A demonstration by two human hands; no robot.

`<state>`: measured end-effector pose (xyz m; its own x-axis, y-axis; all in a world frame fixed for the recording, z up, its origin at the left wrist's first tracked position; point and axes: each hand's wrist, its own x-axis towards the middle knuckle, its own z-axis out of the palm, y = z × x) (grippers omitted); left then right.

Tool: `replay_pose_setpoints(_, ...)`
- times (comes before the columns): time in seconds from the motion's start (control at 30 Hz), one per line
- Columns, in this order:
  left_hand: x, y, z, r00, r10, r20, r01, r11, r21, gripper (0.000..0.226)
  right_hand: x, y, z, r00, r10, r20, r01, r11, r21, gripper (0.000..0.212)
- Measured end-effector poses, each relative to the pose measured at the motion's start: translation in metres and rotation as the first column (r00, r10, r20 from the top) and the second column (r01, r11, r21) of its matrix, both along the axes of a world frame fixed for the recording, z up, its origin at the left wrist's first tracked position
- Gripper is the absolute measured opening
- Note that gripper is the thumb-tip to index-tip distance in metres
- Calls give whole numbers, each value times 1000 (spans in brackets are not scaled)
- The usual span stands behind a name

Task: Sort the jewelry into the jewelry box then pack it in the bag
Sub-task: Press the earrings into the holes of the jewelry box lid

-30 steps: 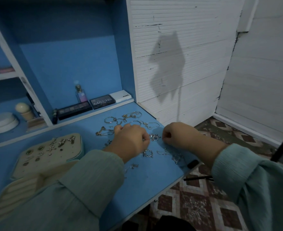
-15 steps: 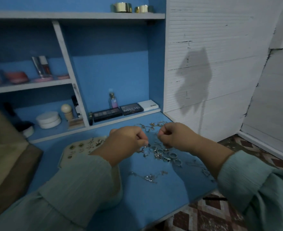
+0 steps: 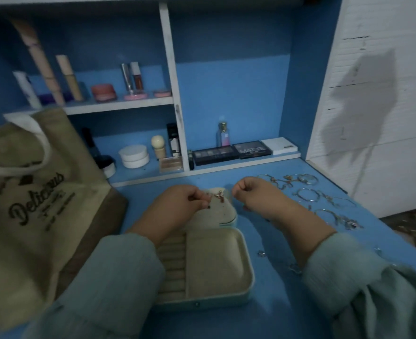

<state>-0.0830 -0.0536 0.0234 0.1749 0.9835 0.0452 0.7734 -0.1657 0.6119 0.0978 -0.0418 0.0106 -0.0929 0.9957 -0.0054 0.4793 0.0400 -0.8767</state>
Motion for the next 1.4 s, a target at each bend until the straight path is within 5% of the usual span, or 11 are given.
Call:
replay_pose_setpoints(0.4,-12,-3,-8,983,29,182,-42,997,66,14,-26,18,-21,993,-100,-56,103,993,57,22)
replay_pose_setpoints(0.7,-8,-9,-15,991,-2,137,-9,997,78,17,-23,15,-19,958,-89,-272,127,984,127,21)
replay_pose_setpoints(1.0,3,-9,-9,944,21,329,-75,986,152,19,-20,11,-13,817,-115,-565,157,987,27,21)
replay_pose_setpoints(1.2,13,-2,-11,989,-22,145,-15,968,251,30,-13,10,-10,657,-112,-745,78,994,-81,20)
replay_pose_setpoints(1.4,18,-5,-7,992,89,-93,-45,917,396,27,-13,10,-10,617,-119,-778,46,992,-116,20)
